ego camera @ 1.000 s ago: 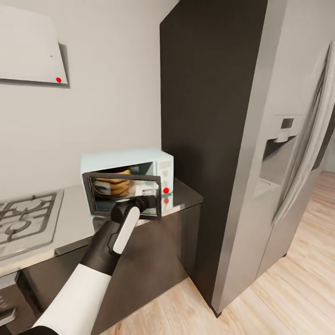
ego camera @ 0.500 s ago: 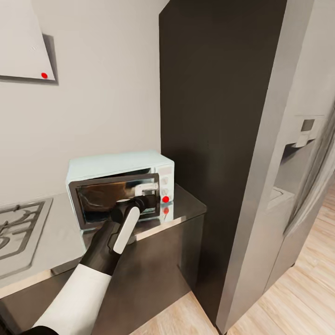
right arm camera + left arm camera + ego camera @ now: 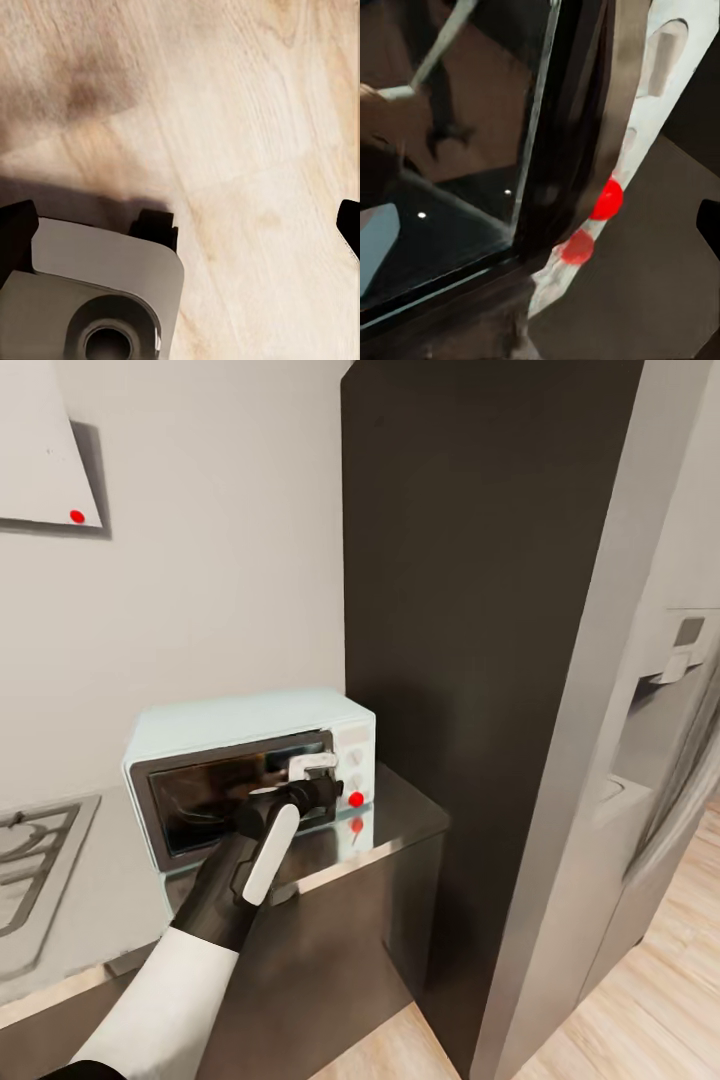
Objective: In the kitchen, take the popcorn bag from the countertop, put it into the microwave, and heat it until the popcorn is cooked so the cooked popcorn ends up inside the bag.
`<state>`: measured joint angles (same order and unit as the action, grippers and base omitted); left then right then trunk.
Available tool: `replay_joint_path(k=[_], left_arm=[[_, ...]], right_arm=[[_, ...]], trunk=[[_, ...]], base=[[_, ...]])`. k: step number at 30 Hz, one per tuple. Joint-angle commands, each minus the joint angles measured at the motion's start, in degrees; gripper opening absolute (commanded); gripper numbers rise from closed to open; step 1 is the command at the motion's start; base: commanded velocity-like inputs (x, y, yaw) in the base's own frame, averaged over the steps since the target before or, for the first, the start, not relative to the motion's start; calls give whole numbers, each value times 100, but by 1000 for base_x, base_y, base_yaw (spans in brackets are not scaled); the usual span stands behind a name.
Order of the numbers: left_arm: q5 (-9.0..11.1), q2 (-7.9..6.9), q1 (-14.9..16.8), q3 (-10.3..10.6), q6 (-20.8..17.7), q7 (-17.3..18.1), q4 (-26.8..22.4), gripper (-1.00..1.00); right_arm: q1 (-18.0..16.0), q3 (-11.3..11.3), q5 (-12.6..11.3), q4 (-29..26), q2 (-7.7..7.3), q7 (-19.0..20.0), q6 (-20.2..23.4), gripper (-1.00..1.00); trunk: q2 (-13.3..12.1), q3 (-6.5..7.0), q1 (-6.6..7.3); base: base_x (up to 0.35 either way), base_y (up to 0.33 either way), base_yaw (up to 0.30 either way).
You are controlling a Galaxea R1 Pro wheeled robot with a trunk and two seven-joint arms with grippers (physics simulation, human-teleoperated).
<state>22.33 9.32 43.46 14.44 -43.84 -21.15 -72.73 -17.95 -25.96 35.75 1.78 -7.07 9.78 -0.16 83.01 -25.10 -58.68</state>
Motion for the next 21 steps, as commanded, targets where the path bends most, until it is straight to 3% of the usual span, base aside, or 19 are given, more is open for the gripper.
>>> replay_joint_path(k=[1, 4, 10, 17, 19, 21], left_arm=[[61, -5, 5, 3, -11, -56, -5, 100], [61, -9, 5, -3, -11, -56, -19, 100], [69, 4, 5, 2, -20, -237, -243, 100], [143, 14, 5, 9, -40, -501, -430, 100], [239, 23, 5, 13, -44, -503, -418, 100], [464, 25, 5, 14, -41, -504, -408, 100]], right_arm=[[-7, -47, 37, 8, -4, 11, -2, 100], [-7, -49, 32, 7, -4, 7, -9, 100], [-7, -49, 35, 7, -4, 6, -10, 100], [-7, -49, 32, 6, -4, 6, -10, 100], [-7, -49, 34, 7, -4, 6, -10, 100], [-7, -49, 36, 9, -4, 8, -10, 100]], trunk=[[3, -7, -3], [3, -7, -3], [3, -7, -3], [3, -7, -3], [3, -7, -3], [3, -7, -3]], base=[[292, 0, 0], [255, 0, 0], [19, 0, 0], [-287, 0, 0], [-336, 0, 0], [-337, 0, 0]])
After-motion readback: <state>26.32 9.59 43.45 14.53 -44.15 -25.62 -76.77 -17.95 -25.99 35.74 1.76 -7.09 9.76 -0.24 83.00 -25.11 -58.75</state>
